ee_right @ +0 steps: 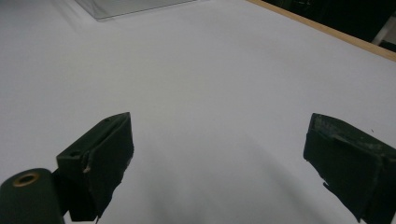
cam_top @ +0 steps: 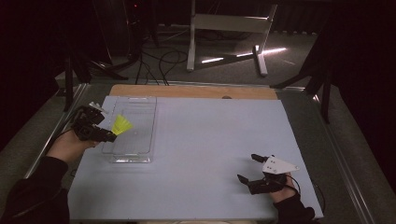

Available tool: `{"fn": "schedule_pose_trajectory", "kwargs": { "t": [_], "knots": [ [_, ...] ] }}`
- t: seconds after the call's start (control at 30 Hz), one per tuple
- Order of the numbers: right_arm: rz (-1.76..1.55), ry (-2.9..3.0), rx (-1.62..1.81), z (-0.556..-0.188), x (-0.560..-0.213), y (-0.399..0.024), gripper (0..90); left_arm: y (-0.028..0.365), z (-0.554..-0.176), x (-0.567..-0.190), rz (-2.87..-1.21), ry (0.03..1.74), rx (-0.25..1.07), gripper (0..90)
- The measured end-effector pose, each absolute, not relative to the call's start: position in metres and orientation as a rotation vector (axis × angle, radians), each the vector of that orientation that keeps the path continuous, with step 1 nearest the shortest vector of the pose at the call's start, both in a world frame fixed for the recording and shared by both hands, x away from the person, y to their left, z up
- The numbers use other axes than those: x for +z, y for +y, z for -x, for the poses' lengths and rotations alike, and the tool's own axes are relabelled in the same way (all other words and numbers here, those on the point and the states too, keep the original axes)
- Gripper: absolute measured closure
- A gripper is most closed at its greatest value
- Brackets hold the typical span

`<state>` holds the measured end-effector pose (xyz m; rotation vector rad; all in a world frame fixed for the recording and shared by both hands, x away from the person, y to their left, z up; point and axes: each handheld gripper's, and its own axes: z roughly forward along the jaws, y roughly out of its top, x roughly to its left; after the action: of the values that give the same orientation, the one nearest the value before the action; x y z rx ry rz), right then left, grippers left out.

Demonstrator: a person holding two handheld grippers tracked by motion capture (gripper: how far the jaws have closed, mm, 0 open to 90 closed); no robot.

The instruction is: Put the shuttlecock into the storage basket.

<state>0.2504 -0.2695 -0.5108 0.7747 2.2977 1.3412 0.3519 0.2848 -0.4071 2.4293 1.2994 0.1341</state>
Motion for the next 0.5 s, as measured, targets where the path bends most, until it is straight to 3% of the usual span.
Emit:
{"fn": "schedule_pose_trajectory", "kwargs": {
  "t": [0.5],
  "knots": [
    [-0.772, 2.297, 1.341, -0.25, -0.511, -0.27, 8.4, 0.285, -0.356, -0.427, -2.492, 1.325, 0.105, 65.9]
  ]
}}
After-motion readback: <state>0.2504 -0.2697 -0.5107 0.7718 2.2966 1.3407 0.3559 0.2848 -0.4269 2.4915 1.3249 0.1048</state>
